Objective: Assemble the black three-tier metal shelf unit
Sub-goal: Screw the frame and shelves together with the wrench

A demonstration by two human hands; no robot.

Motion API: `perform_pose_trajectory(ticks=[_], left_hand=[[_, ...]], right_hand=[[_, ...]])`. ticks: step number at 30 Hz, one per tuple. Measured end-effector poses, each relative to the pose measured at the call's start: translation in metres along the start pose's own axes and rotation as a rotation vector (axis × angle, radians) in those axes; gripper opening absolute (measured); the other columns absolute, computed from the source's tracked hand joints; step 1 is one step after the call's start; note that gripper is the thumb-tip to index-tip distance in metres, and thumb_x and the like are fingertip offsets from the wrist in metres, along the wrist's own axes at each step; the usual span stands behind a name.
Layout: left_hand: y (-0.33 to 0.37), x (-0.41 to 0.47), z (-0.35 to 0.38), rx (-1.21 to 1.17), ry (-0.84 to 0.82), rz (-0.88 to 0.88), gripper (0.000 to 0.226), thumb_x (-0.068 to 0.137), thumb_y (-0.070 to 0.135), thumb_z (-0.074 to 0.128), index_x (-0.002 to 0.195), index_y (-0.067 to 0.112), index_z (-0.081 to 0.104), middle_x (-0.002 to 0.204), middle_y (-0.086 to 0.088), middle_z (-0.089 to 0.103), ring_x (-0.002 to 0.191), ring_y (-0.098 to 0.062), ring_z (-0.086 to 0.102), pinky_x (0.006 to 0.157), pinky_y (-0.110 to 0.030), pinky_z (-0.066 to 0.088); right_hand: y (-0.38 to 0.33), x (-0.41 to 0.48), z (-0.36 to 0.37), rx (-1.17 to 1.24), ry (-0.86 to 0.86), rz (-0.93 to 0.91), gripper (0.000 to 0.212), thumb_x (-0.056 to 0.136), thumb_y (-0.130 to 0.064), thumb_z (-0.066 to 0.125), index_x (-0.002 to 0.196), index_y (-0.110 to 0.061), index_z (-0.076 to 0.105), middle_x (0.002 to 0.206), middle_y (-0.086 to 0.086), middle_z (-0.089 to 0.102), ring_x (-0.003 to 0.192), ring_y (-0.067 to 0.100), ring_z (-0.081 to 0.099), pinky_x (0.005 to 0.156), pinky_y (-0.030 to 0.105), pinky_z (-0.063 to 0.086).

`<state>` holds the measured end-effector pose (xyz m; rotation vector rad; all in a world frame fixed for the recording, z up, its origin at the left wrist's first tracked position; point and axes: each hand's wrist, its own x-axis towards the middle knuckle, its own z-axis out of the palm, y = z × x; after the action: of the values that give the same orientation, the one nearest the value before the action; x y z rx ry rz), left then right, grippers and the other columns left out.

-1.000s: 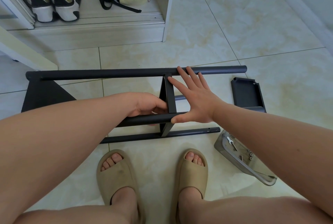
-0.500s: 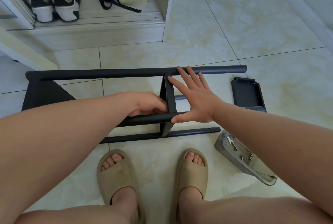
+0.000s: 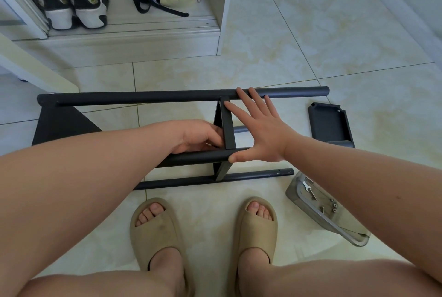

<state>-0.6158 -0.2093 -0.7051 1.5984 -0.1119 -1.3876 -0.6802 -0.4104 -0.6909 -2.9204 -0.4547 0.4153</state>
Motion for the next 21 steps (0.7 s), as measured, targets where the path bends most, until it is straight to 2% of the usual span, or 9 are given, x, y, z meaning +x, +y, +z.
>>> perform_pose_trajectory(ticks=[3, 6, 9, 11, 13, 15, 18, 19, 21], left_hand=[[0.004, -0.004, 0.003, 0.074, 0.094, -0.014, 0.017, 0.092, 0.005, 0.058, 0.097, 0.013, 0.073, 0.106, -0.003, 0.074, 0.103, -0.022, 0.069, 0.101, -0.037, 0.051], [0.009, -0.016, 0.007, 0.392, 0.258, 0.012, 0.018, 0.097, 0.020, 0.054, 0.103, 0.018, 0.072, 0.104, 0.001, 0.073, 0.097, -0.019, 0.068, 0.090, -0.033, 0.051], [0.012, -0.039, 0.006, 0.613, 0.289, 0.018, 0.034, 0.103, 0.035, 0.046, 0.110, 0.014, 0.072, 0.109, -0.002, 0.071, 0.095, -0.018, 0.064, 0.090, -0.032, 0.048], [0.016, -0.060, 0.003, 0.732, 0.245, -0.046, 0.046, 0.103, 0.049, 0.040, 0.106, 0.015, 0.073, 0.108, -0.003, 0.071, 0.099, -0.020, 0.064, 0.096, -0.035, 0.046], [0.019, -0.077, 0.000, 0.807, 0.148, -0.124, 0.053, 0.098, 0.061, 0.043, 0.103, 0.017, 0.071, 0.099, 0.000, 0.074, 0.093, -0.017, 0.070, 0.094, -0.035, 0.049], [0.020, -0.089, 0.002, 0.879, 0.082, -0.172, 0.047, 0.091, 0.060, 0.058, 0.106, 0.017, 0.067, 0.096, 0.004, 0.074, 0.088, -0.012, 0.072, 0.090, -0.034, 0.051], [0.015, -0.093, 0.013, 1.022, 0.141, -0.159, 0.039, 0.089, 0.041, 0.070, 0.114, 0.011, 0.064, 0.085, 0.004, 0.068, 0.080, -0.014, 0.067, 0.075, -0.029, 0.047], [0.012, -0.093, 0.018, 1.058, 0.195, -0.141, 0.036, 0.090, 0.034, 0.070, 0.116, 0.011, 0.062, 0.084, 0.003, 0.064, 0.080, -0.016, 0.063, 0.071, -0.029, 0.044], [0.008, -0.090, 0.024, 1.097, 0.341, -0.085, 0.032, 0.092, 0.026, 0.067, 0.120, 0.012, 0.059, 0.096, -0.003, 0.062, 0.088, -0.022, 0.058, 0.072, -0.031, 0.043]], right_hand=[[0.000, 0.001, -0.001, -0.019, -0.016, 0.001, 0.122, 0.063, -0.099, 0.031, 0.160, -0.037, -0.009, 0.166, -0.001, -0.026, 0.151, 0.024, -0.030, 0.123, 0.053, -0.013], [-0.001, 0.001, -0.004, -0.043, -0.047, 0.011, 0.125, 0.059, -0.103, 0.026, 0.159, -0.039, -0.013, 0.165, -0.001, -0.029, 0.150, 0.024, -0.031, 0.122, 0.052, -0.016], [-0.006, -0.004, -0.014, -0.047, -0.087, 0.051, 0.124, 0.058, -0.103, 0.024, 0.158, -0.040, -0.013, 0.166, -0.003, -0.027, 0.152, 0.022, -0.028, 0.123, 0.051, -0.015], [-0.015, -0.013, -0.020, 0.007, -0.123, 0.098, 0.119, 0.063, -0.097, 0.031, 0.160, -0.039, -0.008, 0.169, -0.002, -0.011, 0.156, 0.022, -0.012, 0.126, 0.050, -0.004], [-0.022, -0.024, -0.025, 0.106, -0.179, 0.144, 0.113, 0.070, -0.090, 0.044, 0.161, -0.036, 0.003, 0.166, 0.001, 0.024, 0.152, 0.025, 0.020, 0.124, 0.046, 0.018], [-0.027, -0.034, -0.029, 0.162, -0.265, 0.197, 0.097, 0.079, -0.079, 0.058, 0.158, -0.032, 0.024, 0.152, -0.003, 0.046, 0.140, 0.023, 0.043, 0.114, 0.041, 0.036], [-0.032, -0.042, -0.033, -0.001, -0.369, 0.200, 0.044, 0.095, -0.046, 0.064, 0.133, -0.026, 0.054, 0.116, -0.004, 0.062, 0.112, 0.021, 0.059, 0.092, 0.034, 0.047], [-0.034, -0.043, -0.034, -0.060, -0.364, 0.198, 0.030, 0.098, -0.037, 0.062, 0.125, -0.025, 0.057, 0.106, -0.004, 0.060, 0.103, 0.021, 0.059, 0.084, 0.033, 0.046], [-0.037, -0.044, -0.037, -0.127, -0.289, 0.223, 0.020, 0.100, -0.029, 0.057, 0.120, -0.026, 0.056, 0.102, -0.004, 0.058, 0.095, 0.021, 0.058, 0.079, 0.034, 0.047]])
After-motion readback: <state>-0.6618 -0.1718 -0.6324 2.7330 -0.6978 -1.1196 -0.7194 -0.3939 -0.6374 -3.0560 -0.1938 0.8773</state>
